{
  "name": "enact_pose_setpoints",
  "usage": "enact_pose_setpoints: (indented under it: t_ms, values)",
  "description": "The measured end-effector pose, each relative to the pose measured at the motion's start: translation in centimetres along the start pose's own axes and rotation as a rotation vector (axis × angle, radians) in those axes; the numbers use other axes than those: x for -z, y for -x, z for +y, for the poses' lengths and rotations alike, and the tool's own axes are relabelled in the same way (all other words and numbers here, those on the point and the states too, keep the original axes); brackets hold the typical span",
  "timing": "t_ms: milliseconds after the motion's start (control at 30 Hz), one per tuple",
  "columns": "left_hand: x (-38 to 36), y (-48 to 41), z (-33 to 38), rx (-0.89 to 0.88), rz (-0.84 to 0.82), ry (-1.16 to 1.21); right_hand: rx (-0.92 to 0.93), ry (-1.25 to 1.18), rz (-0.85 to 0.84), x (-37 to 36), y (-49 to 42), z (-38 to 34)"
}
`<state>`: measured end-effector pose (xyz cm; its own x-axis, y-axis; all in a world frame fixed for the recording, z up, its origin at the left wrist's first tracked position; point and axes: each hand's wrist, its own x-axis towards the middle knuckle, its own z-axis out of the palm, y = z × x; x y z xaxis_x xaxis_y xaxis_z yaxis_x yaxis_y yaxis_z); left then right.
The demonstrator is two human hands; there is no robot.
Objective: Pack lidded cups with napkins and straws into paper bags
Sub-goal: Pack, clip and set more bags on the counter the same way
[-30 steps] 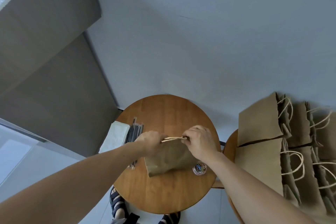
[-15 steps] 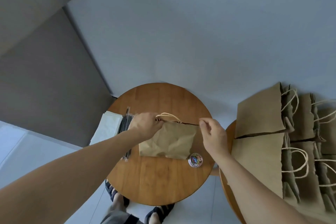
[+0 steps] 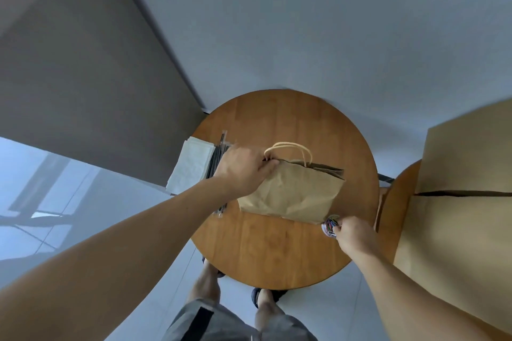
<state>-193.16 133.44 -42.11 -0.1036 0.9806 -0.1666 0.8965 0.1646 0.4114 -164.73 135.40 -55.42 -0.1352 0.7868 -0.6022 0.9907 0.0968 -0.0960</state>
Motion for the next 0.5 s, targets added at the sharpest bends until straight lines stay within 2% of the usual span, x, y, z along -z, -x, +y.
enact_pose_setpoints:
  t_ms: [267,500]
  values:
    - [-0.11,0.34,0.24,-0.019,0.004,-0.027,0.027,0.149,-0.017,-0.27,-0.67,-0.24]
    - [-0.14,0.16,0.13,-0.003,-0.015,-0.028,0.003,-0.015,0.024,-0.78,-0.49,0.39]
